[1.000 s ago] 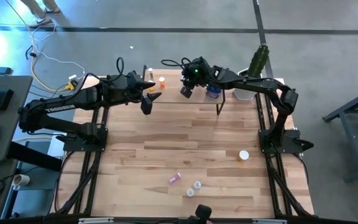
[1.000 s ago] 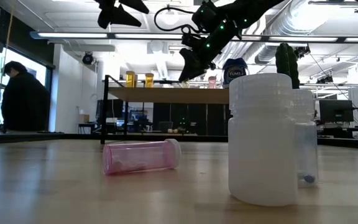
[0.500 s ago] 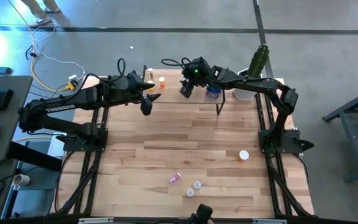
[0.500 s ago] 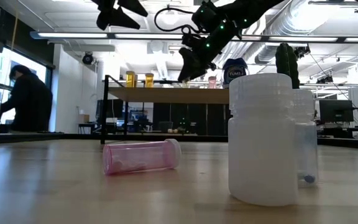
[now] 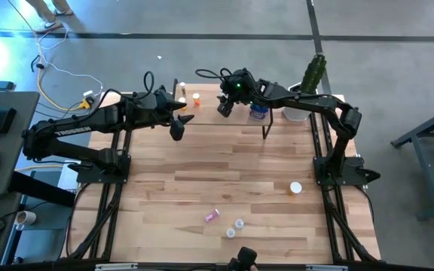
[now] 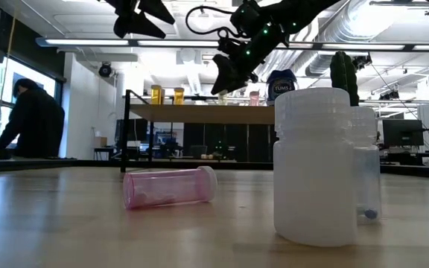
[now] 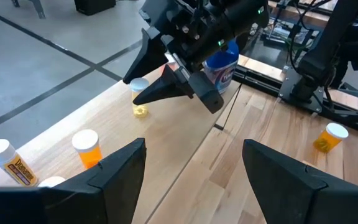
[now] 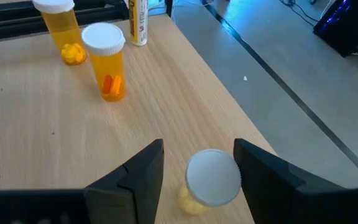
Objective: Pick and place medicine bottles onto shelf by color
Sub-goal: Put the yellow pill bottle on the shelf, then put the orange bottle on the shelf
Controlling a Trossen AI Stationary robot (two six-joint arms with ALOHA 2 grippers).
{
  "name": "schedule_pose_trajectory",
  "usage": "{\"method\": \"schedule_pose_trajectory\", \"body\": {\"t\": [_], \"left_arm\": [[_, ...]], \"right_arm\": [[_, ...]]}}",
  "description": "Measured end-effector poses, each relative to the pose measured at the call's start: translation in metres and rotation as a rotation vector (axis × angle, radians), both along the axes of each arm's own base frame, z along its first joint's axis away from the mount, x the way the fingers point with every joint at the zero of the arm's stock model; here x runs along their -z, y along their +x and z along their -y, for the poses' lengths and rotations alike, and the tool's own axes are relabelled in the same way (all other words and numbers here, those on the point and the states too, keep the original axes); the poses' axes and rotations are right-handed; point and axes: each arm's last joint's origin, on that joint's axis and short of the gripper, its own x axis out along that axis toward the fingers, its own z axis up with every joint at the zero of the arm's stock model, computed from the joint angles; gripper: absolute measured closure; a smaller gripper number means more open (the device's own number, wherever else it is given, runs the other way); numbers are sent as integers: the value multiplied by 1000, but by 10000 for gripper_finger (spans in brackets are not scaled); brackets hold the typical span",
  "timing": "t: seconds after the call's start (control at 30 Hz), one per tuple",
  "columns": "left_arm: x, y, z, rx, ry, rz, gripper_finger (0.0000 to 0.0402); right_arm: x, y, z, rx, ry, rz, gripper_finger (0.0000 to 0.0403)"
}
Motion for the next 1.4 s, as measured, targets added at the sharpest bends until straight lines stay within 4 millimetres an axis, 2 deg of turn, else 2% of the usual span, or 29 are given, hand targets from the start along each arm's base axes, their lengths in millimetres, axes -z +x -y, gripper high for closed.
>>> {"method": "schedule_pose_trajectory", "body": {"t": [0.4, 0.9, 1.1, 1.4], "left_arm": [[0, 0, 0, 0, -1, -1, 147], [1, 0, 0, 10, -7, -4, 147], [3, -1, 1, 10, -16, -29, 147], [3, -1, 1, 13, -19, -34, 147]], "right_arm": [[-7, -2, -1, 0, -14, 28, 217], [-36, -15, -9, 18, -21, 110, 217], [-47, -22, -24, 17, 23, 119, 217], [-65, -31, -61, 32, 168, 169, 217]]}}
